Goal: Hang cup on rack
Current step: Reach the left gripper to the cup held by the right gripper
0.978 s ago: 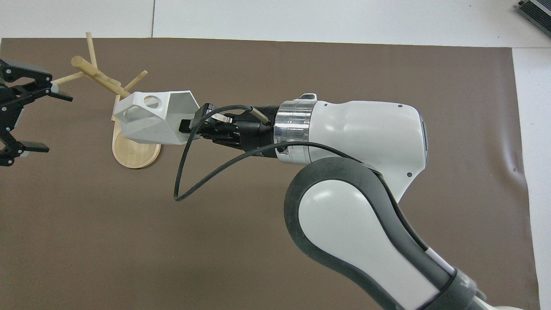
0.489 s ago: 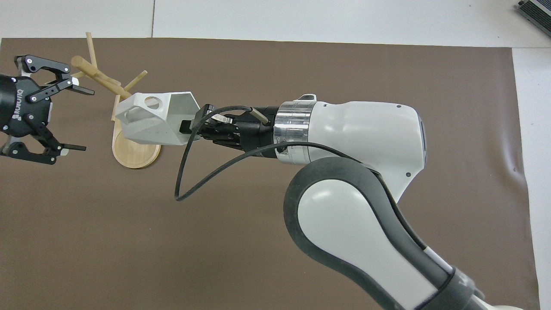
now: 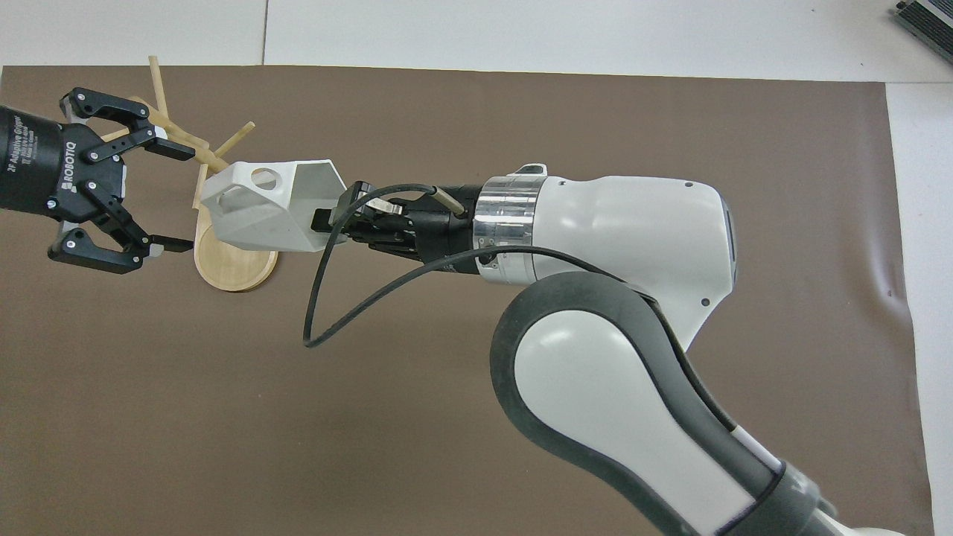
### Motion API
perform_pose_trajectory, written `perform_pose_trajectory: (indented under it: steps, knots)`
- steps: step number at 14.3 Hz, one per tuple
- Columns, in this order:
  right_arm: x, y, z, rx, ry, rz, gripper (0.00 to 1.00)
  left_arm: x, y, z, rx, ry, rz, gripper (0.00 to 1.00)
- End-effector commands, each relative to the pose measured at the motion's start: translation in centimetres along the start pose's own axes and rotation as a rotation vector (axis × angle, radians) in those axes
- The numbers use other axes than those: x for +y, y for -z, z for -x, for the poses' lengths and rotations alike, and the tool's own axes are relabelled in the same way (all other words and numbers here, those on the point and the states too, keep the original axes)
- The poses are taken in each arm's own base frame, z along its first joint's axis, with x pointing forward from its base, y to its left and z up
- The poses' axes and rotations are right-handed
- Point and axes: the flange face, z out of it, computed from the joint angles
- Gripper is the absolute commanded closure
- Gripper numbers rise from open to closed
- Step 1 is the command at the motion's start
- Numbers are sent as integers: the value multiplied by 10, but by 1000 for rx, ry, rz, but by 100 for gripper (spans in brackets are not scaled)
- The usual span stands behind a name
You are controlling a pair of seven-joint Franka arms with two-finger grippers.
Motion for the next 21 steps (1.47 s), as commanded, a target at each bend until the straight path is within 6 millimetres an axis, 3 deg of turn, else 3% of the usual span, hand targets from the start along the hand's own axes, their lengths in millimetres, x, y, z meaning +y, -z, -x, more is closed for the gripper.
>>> perform_pose_trajectory:
  steps: [1, 9, 12, 13, 17, 18, 21]
  knots:
    - [0, 2, 1, 10, -31, -18, 100, -8, -10, 2, -8, 39, -38, 0]
    - [0, 2, 1, 11, -30, -16, 100, -30, -43, 29, 14, 26, -97, 0]
    - [0, 2, 1, 12, -29, -16, 100, -31, -43, 29, 18, 37, -97, 0]
    - [0, 2, 1, 12, -29, -16, 100, -31, -43, 29, 18, 38, -97, 7]
    - [0, 2, 1, 12, -29, -15, 100, -30, -40, 30, 16, 33, -89, 96]
    - [0, 2, 1, 12, -34, -14, 100, -31, -39, 31, 18, 26, -85, 100]
    - [1, 1, 1, 12, -35, -11, 100, -29, -36, 30, 15, 32, -73, 100]
